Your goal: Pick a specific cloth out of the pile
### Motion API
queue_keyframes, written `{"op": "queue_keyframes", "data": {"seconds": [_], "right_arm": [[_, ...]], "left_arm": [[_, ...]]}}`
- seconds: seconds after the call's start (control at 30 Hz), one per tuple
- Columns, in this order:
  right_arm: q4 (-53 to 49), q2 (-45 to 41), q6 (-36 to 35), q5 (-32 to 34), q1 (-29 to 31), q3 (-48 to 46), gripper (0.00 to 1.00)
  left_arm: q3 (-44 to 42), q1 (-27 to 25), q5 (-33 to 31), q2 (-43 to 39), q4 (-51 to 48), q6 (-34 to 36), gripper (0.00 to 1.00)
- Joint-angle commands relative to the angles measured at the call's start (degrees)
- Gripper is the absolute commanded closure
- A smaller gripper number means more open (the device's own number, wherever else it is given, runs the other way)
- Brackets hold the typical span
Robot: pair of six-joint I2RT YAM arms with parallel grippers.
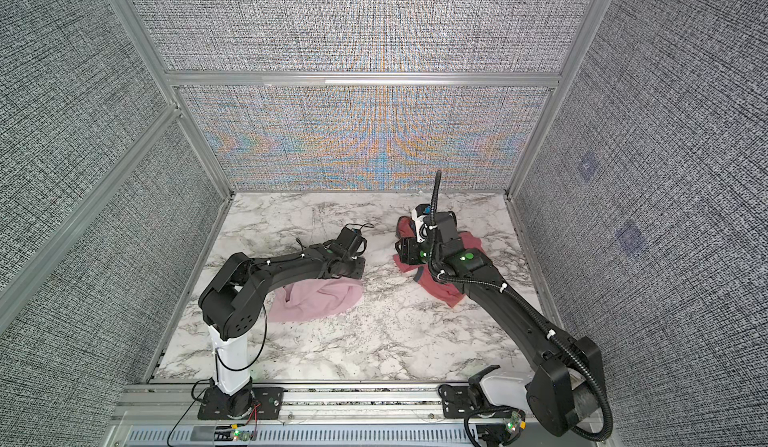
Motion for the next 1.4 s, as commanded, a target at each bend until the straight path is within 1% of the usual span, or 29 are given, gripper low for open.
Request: {"op": "queue_keyframes", "data": {"seconds": [0.0, 0.2, 0.33, 0.37, 0.5, 0.53, 0.67, 0.9, 1.03, 1.1, 1.17, 1.37], "right_arm": [[0.65, 0.04, 0.13, -0.06, 0.05, 0.18, 0.34], [0.66, 0.03, 0.27, -0.18, -0.07, 0.27, 0.34], [0.65, 0.03, 0.33, -0.24, -0.07, 0.18, 0.34], [0.71, 0.03, 0.39, -0.25, -0.07, 0.18, 0.34], [0.74, -0.02, 0.48, -0.24, -0.07, 0.21, 0.34], [0.75, -0.01, 0.48, -0.24, -0.07, 0.19, 0.34], [0.91, 0.02, 0.63, -0.24, -0.06, 0.36, 0.34], [1.09, 0.34, 1.00, -1.14, -0.07, 0.71, 0.34], [1.13, 0.07, 1.30, -1.30, -0.07, 0.62, 0.34], [1.16, -0.21, 1.45, -1.46, -0.07, 0.53, 0.34], [1.26, -0.32, 1.66, -1.60, -0.07, 0.53, 0.34], [1.66, 0.01, 2.03, -2.51, -0.07, 1.05, 0.34]], "left_arm": [[-0.11, 0.02, -0.98, 0.28, -1.39, 0.16, 0.56], [0.98, 0.02, -3.07, 2.59, -3.59, -0.25, 0.57], [0.88, -0.04, -3.62, 3.33, -3.96, 0.02, 0.63], [0.86, 0.01, -3.77, 3.37, -3.96, 0.00, 0.67], [0.77, 0.02, -4.14, 3.46, -3.80, 0.15, 0.97], [0.94, 0.02, -4.27, 3.34, -3.78, 0.22, 1.00], [4.12, 0.02, -6.61, 2.49, -3.65, 1.55, 1.00], [19.43, 0.28, -10.73, 2.90, -5.21, 6.73, 1.00], [24.37, 0.58, -11.57, 2.37, -5.96, 8.31, 1.00], [23.89, 0.89, -12.00, 0.97, -5.85, 8.12, 1.00], [21.25, 1.23, -12.23, -2.32, -5.10, 7.35, 1.00], [7.51, 2.43, -12.01, -14.66, -1.62, 2.55, 1.00]]}}
